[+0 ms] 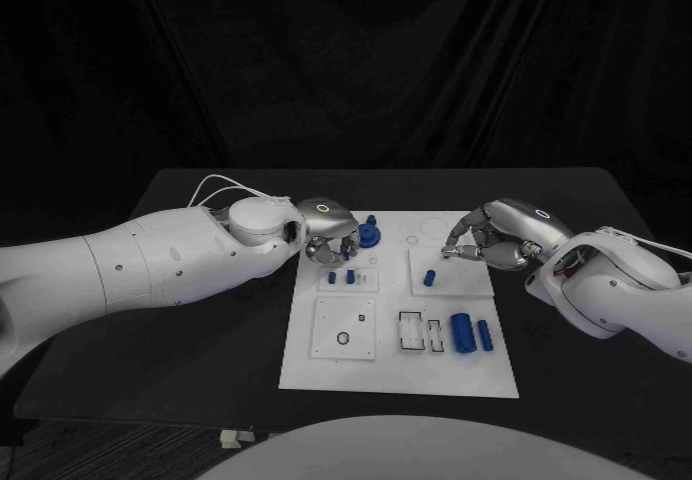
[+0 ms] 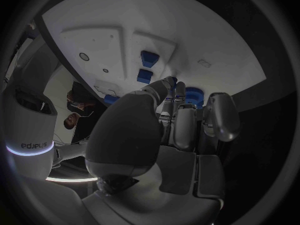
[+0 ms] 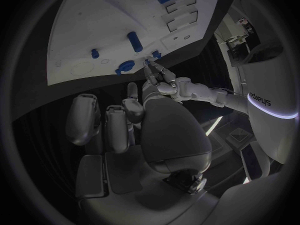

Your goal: Assemble the parts on the task board

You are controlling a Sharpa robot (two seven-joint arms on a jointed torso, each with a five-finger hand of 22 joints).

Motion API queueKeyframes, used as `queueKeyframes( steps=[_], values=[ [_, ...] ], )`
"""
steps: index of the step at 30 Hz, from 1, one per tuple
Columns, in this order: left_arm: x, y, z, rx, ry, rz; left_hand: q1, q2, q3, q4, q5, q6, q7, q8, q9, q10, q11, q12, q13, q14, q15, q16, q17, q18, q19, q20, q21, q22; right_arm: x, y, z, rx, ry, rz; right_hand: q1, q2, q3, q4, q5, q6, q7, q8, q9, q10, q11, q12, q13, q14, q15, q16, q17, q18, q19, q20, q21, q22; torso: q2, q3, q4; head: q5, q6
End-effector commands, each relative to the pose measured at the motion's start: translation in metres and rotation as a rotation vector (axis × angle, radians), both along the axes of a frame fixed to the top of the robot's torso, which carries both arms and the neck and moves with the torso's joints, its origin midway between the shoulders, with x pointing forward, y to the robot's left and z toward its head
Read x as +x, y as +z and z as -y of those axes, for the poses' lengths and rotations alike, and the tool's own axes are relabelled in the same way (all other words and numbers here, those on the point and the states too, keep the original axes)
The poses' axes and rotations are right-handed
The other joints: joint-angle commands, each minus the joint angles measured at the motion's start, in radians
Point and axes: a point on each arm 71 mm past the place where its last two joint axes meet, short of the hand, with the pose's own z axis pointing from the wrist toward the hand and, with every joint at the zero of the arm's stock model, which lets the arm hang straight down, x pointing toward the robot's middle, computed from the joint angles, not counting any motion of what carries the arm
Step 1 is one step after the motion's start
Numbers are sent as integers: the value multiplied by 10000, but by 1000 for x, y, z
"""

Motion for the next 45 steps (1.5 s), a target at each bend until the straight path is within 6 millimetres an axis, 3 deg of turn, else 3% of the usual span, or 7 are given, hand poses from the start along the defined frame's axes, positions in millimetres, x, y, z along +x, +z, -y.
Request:
queueKeyframes(
  steps=[1, 15, 21, 35, 38, 45],
  values=[
    [-2, -3, 1, 195, -107, -281, -102, -43, 61, -1, 43, -91, 1, -81, -22, -9, 17, -63, -17, -109, 5, -76, -70, 126, -68, -8, -82, 1516, -1, -1, 0, -12, 55, -23, -52, -17, 54, -17, -8, -47, 1, -47, -10, -32, -33, -48, 1155, 584, -55, -65, 475, 57, -46, 11, -43, 1624, 0, 2, -3, 16, -1],
    [-2, -4, -2, 253, -65, -340, -121, -71, 121, -64, 77, -10, -15, -45, 13, -8, 11, -125, -26, -173, 6, -148, -157, 141, -123, -6, -192, 1498, -1, -2, -1, -14, 62, -41, -54, -17, 61, -17, -8, -42, 0, -45, -9, -30, -30, -61, 1145, 583, -55, -72, 468, 58, -48, 13, -50, 1623, -5, 0, 2, 23, -1],
    [-3, -3, -2, 186, -111, -298, -254, -173, 215, -89, -34, -682, -272, -332, -109, -237, 75, -335, -82, -277, 52, -295, -364, 174, -219, 23, -441, 1447, -1, -2, -1, -14, 63, -47, -54, -18, 64, -17, -8, -38, 0, -44, -9, -35, -29, -80, 1126, 582, -54, -81, 458, 60, -51, 13, -62, 1620, -2, 0, 2, 28, -1],
    [-3, 0, -5, -190, -209, 48, -496, -379, 379, -2, -195, -2418, -827, -345, -552, -1165, 277, -882, -374, -435, 201, -517, -669, 236, -352, 161, -915, 1360, -1, -2, 1, -36, 6, -70, -62, -52, 127, -16, -14, -38, 9, -60, -16, -304, -21, -744, 491, 570, -46, -160, 374, 72, -69, 23, -136, 1603, -1, 1, 2, 30, -1],
    [-3, 1, -6, -264, -197, 129, -499, -388, 366, 11, -192, -2618, -943, -348, -618, -1229, 291, -909, -413, -469, 209, -571, -748, 247, -373, 172, -995, 1345, -1, -2, 1, -37, -10, -69, -62, -56, 133, -17, -14, -37, 9, -61, -16, -320, -23, -796, 444, 568, -46, -169, 364, 73, -71, 24, -144, 1602, 2, 3, 4, 26, -1],
    [-2, 7, -15, -833, -127, 761, -529, -389, 347, 39, -191, -2630, -955, -326, -631, -1218, 320, -898, -421, -473, 220, -575, -750, 254, -386, 178, -1041, 1335, -2, -1, 5, -20, -89, -18, -76, -90, 197, -13, -13, -61, 20, -87, -26, -605, -12, -1594, -286, 504, -43, -434, 87, 123, -157, 31, -433, 1527, -3, 0, 3, 17, -1]
  ],
)
